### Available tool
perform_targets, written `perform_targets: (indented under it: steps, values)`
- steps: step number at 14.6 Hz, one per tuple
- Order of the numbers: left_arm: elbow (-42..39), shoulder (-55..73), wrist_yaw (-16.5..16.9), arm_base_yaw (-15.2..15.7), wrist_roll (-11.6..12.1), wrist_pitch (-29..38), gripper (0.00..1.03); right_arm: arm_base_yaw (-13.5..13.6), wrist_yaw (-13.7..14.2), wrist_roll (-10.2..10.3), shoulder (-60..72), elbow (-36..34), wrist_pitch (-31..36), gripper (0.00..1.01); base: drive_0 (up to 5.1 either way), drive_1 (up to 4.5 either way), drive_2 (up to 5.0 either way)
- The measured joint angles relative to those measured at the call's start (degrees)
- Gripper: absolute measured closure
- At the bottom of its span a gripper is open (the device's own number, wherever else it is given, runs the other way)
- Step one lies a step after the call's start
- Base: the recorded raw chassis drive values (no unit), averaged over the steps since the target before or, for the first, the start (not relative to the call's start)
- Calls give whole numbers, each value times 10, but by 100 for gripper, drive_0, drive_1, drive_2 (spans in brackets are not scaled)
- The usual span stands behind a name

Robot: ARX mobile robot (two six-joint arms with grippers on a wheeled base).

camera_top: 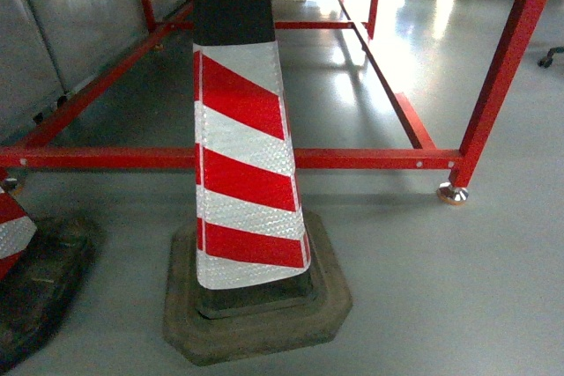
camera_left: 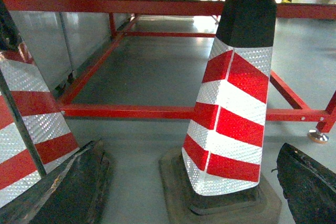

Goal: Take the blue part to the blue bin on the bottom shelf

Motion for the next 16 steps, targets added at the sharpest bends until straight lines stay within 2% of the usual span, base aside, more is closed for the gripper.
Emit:
perform_targets:
  steps: [16]
  values:
    - [0,0,0,0,0,0,5,0,0,0,0,0,0,3,0,0,0]
